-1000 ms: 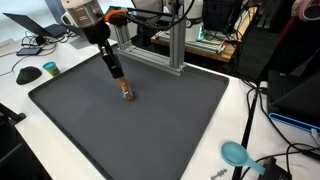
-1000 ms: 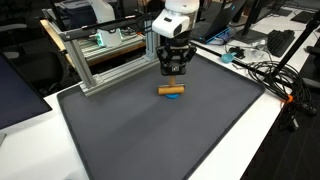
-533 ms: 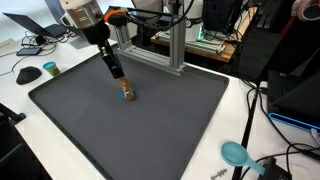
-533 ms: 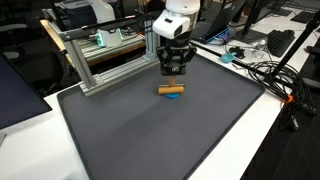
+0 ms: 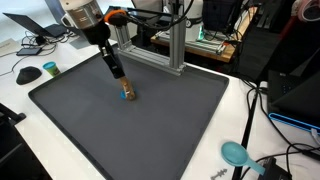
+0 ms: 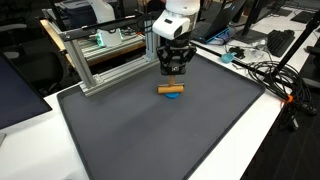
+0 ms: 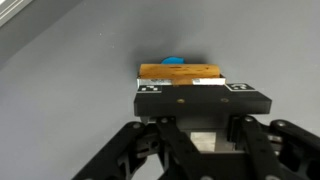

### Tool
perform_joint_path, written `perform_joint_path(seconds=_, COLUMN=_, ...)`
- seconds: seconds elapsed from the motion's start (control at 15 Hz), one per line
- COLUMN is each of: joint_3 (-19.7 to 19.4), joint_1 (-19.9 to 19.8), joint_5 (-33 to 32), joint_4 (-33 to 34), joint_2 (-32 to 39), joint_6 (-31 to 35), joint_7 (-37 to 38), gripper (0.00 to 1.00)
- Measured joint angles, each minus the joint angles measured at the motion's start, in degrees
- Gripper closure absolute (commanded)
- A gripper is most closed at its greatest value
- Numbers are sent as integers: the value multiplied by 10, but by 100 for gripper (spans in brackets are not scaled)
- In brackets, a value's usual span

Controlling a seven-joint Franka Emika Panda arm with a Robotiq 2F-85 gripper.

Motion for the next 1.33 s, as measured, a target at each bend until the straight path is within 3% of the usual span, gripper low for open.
perform_joint_path(seconds=1.33, joint_3=0, joint_1=-1, joint_5=9, joint_4=9, joint_2=6, joint_6=-25, joint_7=-13, gripper=77)
